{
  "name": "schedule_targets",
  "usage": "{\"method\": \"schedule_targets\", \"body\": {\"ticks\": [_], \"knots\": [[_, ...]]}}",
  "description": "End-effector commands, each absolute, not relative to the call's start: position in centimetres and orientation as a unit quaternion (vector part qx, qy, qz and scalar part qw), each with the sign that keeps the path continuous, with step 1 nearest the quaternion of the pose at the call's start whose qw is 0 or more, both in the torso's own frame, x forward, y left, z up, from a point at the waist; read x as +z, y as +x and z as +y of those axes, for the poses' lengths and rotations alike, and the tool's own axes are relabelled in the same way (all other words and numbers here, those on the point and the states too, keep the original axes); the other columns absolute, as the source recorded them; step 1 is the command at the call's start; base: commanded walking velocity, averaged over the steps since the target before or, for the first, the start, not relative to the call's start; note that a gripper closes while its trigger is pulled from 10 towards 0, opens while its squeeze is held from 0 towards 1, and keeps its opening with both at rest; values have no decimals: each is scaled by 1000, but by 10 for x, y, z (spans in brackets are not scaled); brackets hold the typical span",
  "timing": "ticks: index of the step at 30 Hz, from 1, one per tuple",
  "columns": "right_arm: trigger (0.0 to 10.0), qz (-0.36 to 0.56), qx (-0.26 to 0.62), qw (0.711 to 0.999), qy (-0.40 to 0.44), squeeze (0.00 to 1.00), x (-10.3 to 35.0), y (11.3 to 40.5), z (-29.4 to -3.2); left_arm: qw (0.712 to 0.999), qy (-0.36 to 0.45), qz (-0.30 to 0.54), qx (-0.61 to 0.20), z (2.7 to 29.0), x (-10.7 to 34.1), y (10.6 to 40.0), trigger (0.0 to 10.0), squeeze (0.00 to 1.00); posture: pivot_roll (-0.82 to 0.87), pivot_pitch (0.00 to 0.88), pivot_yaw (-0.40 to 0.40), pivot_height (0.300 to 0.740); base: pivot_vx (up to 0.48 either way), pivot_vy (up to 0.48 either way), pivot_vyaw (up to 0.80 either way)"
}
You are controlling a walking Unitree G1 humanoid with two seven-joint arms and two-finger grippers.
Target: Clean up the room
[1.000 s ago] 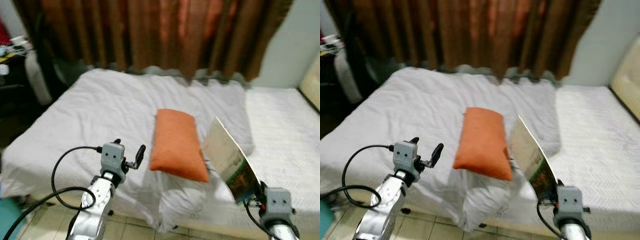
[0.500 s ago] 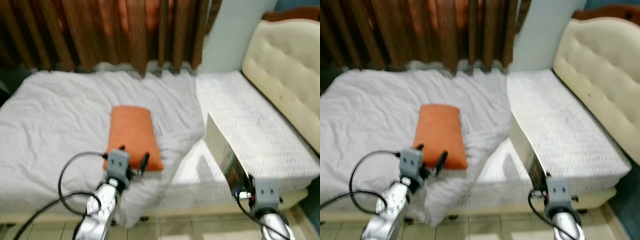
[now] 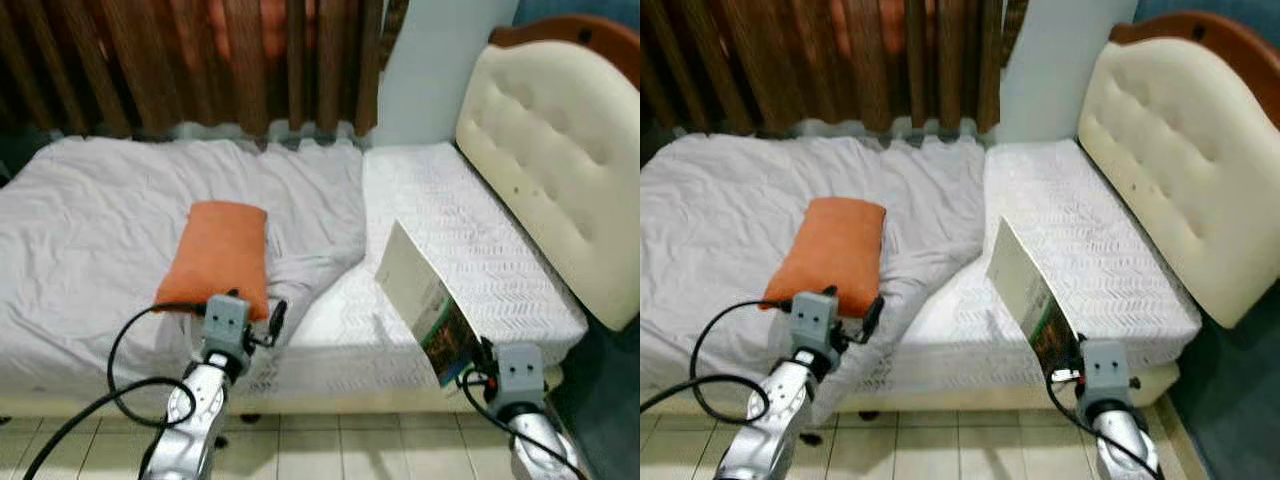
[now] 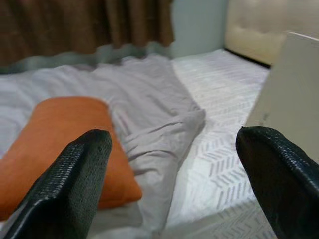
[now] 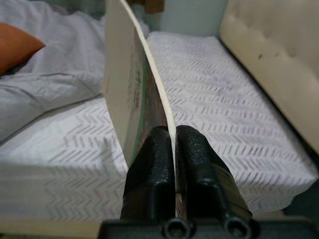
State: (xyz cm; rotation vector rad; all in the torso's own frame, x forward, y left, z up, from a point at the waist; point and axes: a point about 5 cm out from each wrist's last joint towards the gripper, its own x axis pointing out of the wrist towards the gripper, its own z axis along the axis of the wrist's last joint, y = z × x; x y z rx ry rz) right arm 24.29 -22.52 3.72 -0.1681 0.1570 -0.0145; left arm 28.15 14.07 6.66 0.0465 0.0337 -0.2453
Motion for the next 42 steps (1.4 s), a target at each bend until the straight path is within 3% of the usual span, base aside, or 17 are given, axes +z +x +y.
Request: {"method": "schedule_targets", "body": {"ticks": [1, 18, 22, 28, 42], "knots": [[0, 56, -14, 995, -79, 0, 47, 251, -229, 992, 21, 13, -124, 136, 68, 283, 10000, 0, -80, 0, 4, 740, 0, -461, 0], [0, 58, 13, 998, -31, 0, 44, 254, -216, 992, 65, 4, -112, 151, 68, 284, 10000, 0, -51, 0, -1, 740, 0, -449, 0], [0, 56, 20, 998, -27, 0, 45, 258, -212, 990, 77, 21, -117, 146, 67, 289, 10000, 0, -47, 0, -1, 740, 0, 0, 0], [0, 55, 28, 998, -27, 0, 46, 261, -210, 994, 41, 11, -102, 150, 71, 291, 10000, 0, -41, 0, -1, 740, 442, 0, 0], [0, 62, 32, 997, -26, 0, 44, 259, -209, 994, 39, 23, -98, 153, 67, 291, 10000, 0, -40, 1, 2, 740, 469, 0, 0]]}}
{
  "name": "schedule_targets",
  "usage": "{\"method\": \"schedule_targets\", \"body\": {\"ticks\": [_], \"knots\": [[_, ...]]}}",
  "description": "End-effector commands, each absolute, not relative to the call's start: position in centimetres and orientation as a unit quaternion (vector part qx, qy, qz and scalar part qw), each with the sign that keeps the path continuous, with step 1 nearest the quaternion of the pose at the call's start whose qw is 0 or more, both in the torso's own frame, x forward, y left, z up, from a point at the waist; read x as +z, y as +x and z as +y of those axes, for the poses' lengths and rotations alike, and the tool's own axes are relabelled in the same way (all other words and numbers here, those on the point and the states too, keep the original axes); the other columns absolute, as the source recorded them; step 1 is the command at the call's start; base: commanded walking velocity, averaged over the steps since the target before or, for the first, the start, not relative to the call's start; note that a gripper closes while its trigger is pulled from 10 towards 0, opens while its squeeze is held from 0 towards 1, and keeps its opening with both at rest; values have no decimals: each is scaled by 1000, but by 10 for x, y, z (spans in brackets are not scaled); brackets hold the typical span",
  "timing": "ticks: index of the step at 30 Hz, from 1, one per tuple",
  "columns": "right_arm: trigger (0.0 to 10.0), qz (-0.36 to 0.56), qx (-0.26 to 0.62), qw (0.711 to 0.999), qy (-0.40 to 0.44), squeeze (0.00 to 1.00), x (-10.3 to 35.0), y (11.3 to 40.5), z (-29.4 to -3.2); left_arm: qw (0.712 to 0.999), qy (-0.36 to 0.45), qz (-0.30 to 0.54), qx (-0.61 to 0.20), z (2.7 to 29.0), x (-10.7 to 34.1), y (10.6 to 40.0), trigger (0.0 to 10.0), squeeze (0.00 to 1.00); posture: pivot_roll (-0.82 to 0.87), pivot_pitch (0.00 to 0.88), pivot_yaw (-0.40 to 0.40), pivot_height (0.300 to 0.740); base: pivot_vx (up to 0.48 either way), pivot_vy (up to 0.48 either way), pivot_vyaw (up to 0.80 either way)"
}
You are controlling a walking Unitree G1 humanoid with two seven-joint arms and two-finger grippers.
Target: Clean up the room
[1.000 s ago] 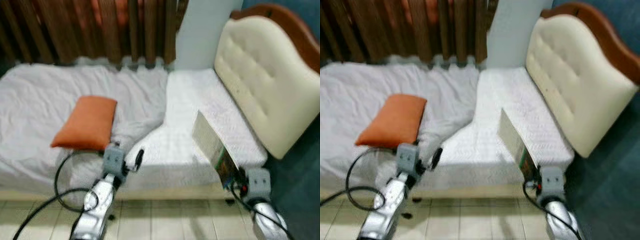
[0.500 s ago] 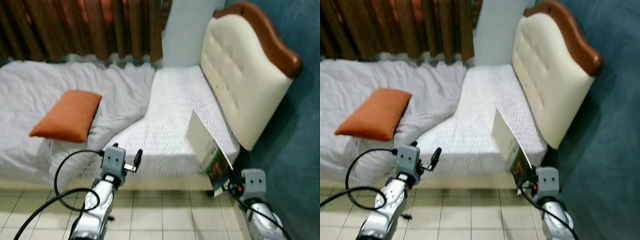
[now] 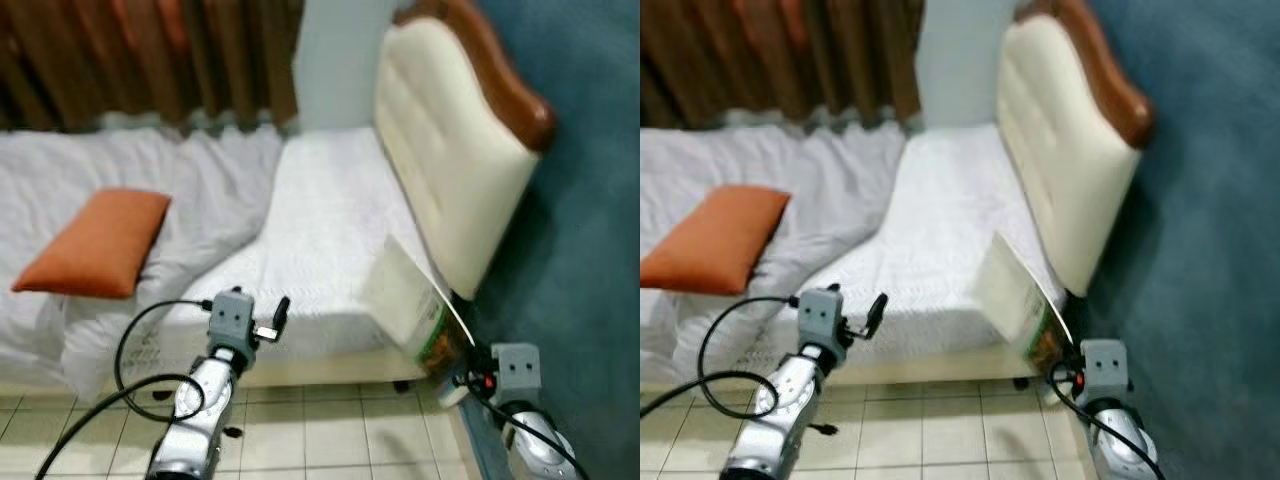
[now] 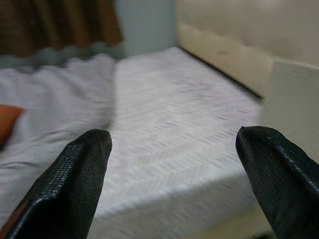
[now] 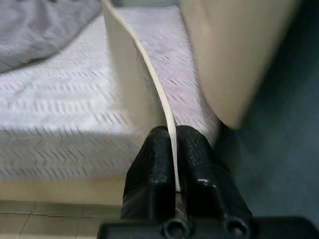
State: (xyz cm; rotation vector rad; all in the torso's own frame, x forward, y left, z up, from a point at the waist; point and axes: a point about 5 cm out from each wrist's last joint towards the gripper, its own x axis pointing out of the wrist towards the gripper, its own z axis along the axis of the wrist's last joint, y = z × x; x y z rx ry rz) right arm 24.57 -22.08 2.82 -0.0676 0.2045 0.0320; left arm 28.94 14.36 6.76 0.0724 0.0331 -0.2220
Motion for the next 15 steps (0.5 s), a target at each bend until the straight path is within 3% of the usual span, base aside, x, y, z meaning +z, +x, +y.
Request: {"method": "schedule_targets", "body": {"ticks": [1, 15], "knots": [[0, 62, 32, 997, -26, 0, 44, 259, -209, 994, 38, 23, -97, 154, 67, 291, 10000, 0, -40, 1, 2, 740, 472, 0, 0], [0, 63, 44, 997, -22, 0, 44, 261, -206, 995, 26, 23, -94, 155, 67, 287, 10000, 0, -28, 0, -1, 740, 466, 0, 0]]}}
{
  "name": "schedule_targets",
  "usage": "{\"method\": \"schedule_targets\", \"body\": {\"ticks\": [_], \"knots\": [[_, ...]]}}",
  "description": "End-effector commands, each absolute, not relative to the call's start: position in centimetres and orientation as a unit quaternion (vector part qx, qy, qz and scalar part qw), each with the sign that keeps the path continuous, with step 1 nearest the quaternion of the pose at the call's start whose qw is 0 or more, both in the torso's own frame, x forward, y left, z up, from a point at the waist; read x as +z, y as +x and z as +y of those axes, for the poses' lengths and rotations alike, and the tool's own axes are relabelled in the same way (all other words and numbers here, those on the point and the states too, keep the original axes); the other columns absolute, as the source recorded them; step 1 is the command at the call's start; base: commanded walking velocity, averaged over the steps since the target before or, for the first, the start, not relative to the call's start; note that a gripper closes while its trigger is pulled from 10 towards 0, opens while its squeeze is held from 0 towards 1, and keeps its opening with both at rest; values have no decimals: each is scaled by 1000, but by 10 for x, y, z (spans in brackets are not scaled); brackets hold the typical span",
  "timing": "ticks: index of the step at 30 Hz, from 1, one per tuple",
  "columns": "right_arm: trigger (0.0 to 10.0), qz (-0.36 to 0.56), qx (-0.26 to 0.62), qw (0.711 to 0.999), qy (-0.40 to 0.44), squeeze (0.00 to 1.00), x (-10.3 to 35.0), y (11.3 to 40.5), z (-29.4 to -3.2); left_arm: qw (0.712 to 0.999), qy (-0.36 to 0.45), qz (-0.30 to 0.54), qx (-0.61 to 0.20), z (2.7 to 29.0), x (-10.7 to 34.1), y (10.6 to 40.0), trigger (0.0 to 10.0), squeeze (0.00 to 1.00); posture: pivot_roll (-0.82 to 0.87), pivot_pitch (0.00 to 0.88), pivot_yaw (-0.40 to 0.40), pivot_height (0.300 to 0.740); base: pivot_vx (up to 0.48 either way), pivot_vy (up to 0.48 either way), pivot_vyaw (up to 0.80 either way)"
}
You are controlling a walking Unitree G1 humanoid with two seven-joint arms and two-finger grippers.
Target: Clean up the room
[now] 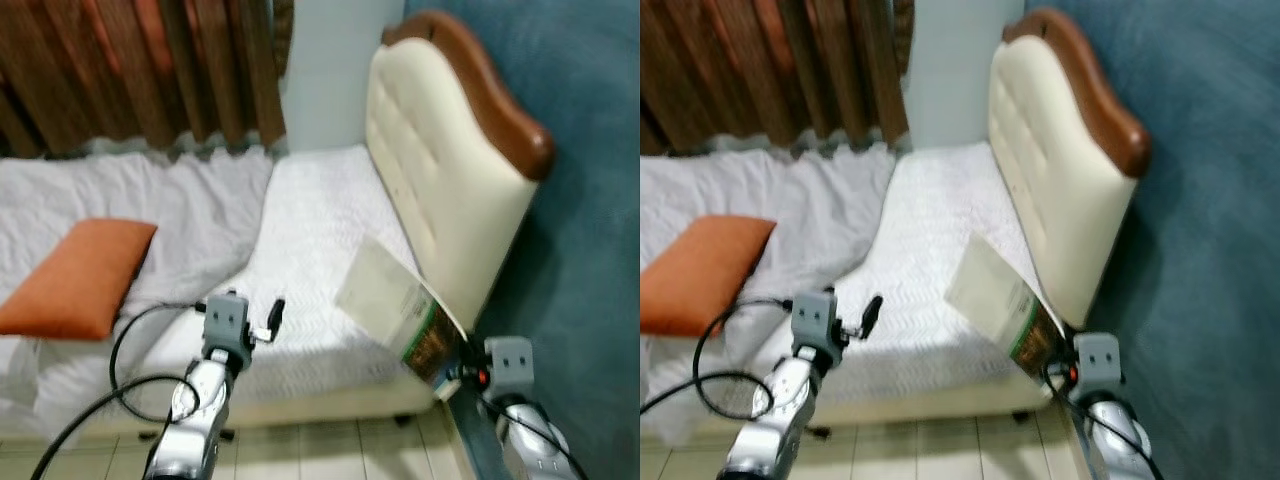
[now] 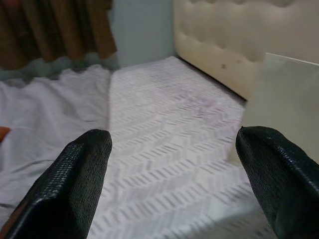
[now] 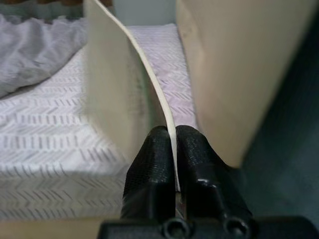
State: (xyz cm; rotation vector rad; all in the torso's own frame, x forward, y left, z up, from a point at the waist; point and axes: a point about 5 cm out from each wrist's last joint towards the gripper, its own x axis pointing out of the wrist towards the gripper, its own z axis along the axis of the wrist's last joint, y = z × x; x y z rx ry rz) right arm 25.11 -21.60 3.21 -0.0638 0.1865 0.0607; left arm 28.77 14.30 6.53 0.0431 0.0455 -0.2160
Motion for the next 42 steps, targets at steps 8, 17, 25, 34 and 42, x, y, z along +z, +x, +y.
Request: {"method": "schedule_targets", "body": {"ticks": [8, 17, 25, 34, 42], "knots": [[0, 64, 53, 996, -23, 0, 43, 262, -205, 995, 20, 23, -92, 156, 67, 286, 10000, 0, -21, 0, -8, 740, 450, 0, 0], [0, 42, 61, 984, 159, 0, 69, 295, -175, 994, 9, 38, -103, 160, 65, 281, 10000, 0, 2, 23, 6, 740, 318, 148, 0], [0, 103, 27, 911, 398, 0, 75, 355, -131, 987, 74, 31, -141, 178, 88, 274, 10000, 0, 160, 208, 98, 740, 0, 240, 0], [0, 182, -70, 878, 437, 0, 27, 329, -145, 977, 113, 42, -175, 204, 125, 240, 10000, 0, 284, 401, 196, 740, 0, 0, 0], [0, 67, 33, 974, 215, 0, 92, 367, -151, 978, 87, 65, -177, 192, 119, 225, 10000, 0, 224, 398, 147, 740, 0, 0, 0]]}}
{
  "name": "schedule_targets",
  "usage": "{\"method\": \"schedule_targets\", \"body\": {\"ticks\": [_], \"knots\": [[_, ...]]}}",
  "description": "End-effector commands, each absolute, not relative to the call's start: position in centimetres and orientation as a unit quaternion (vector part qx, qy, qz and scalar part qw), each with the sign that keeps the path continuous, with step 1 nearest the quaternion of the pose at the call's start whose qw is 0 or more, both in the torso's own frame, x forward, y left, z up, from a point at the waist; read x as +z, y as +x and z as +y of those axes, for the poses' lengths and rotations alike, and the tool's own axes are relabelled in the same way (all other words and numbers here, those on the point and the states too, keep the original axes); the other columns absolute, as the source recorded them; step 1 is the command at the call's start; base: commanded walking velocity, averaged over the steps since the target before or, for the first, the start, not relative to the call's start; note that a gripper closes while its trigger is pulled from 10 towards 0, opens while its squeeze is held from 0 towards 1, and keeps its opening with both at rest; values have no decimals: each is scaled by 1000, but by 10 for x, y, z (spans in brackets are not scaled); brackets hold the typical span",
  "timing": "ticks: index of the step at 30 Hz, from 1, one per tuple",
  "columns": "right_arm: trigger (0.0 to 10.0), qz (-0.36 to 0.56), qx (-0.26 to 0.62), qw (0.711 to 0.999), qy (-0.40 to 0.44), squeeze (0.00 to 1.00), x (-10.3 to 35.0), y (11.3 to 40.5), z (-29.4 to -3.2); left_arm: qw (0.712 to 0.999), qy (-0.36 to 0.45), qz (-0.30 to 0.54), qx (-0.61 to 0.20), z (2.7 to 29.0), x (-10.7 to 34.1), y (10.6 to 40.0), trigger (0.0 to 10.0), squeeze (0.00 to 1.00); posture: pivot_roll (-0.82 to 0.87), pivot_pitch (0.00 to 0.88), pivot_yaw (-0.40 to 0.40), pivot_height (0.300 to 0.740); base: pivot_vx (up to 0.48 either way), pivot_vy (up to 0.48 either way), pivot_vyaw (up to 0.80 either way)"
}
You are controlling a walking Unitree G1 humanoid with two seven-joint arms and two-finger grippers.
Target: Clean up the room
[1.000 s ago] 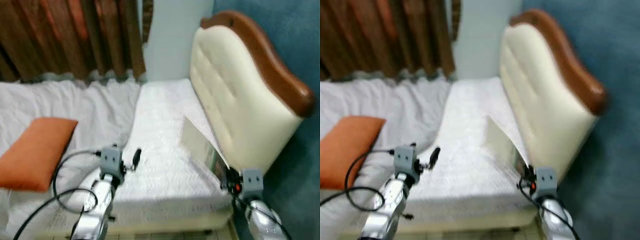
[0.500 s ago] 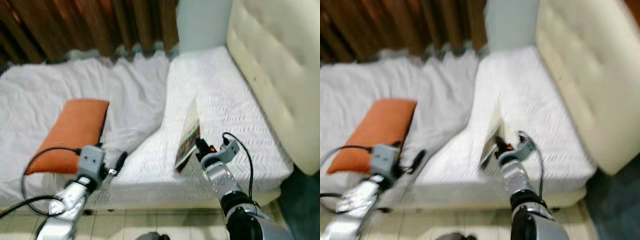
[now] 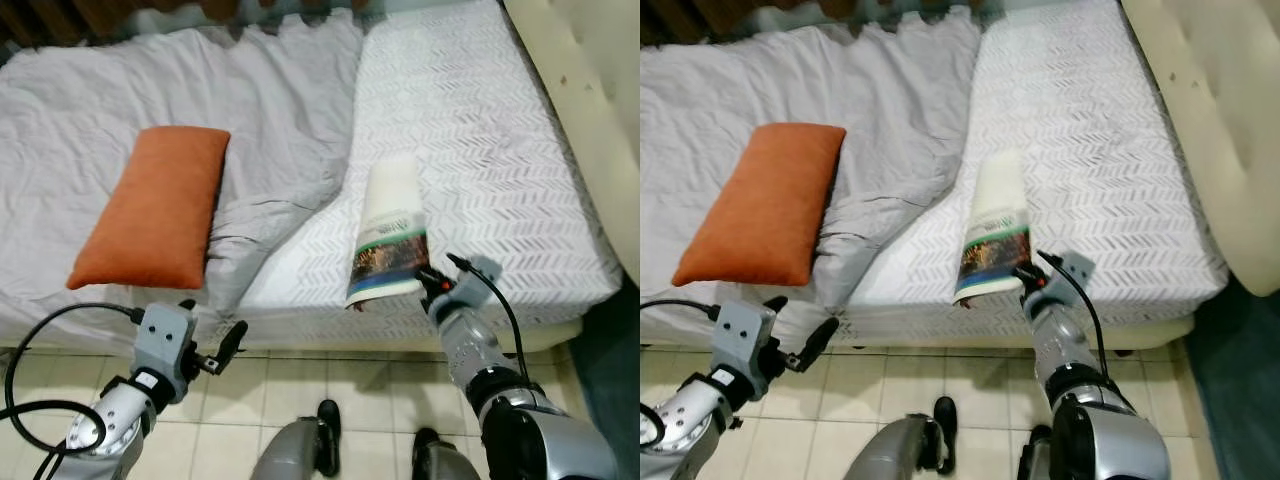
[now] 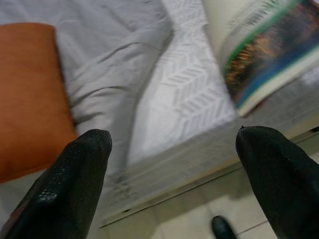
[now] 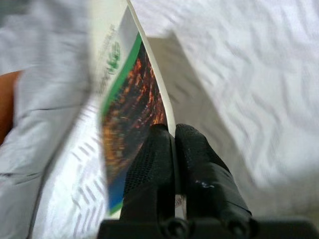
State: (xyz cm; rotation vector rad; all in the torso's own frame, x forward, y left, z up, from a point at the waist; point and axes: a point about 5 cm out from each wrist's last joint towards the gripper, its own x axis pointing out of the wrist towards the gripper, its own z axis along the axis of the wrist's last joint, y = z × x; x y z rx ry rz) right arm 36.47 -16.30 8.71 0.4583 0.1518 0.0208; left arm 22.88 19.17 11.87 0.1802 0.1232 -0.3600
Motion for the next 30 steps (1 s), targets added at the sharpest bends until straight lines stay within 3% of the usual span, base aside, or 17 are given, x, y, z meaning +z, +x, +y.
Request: {"method": "schedule_targets", "body": {"ticks": [1, 4, 7, 13, 17, 22, 29, 30], "knots": [[0, -10, 86, 974, 210, 0, 124, 378, -140, 978, 78, 69, -179, 185, 115, 222, 10000, 0, 205, 394, 130, 740, 0, 0, 0], [0, -86, 125, 953, 260, 0, 155, 385, -137, 978, 70, 71, -182, 179, 113, 220, 10000, 0, 198, 395, 126, 740, 0, 0, 0], [0, -100, 120, 943, 295, 0, 162, 387, -142, 977, 67, 74, -188, 176, 113, 218, 10000, 0, 197, 397, 127, 740, 0, 0, 0], [0, -29, 32, 935, 351, 0, 127, 381, -180, 973, 70, 87, -203, 174, 113, 209, 10000, 0, 228, 412, 151, 740, 0, 0, 0], [0, 15, 9, 925, 380, 0, 106, 372, -187, 971, 76, 93, -206, 178, 114, 205, 10000, 0, 252, 415, 170, 740, 0, 0, 0], [0, 96, -17, 958, 270, 0, 76, 356, -197, 971, 80, 95, -204, 182, 116, 206, 10000, 0, 258, 397, 173, 740, 0, 0, 0], [0, 130, 11, 990, 49, 0, 77, 354, -211, 967, 98, 90, -219, 178, 113, 204, 10000, 0, 234, 397, 161, 740, 0, 0, 0], [0, 130, 11, 990, 49, 0, 77, 354, -211, 967, 98, 90, -219, 178, 113, 204, 10000, 0, 234, 397, 161, 740, 0, 0, 0]]}}
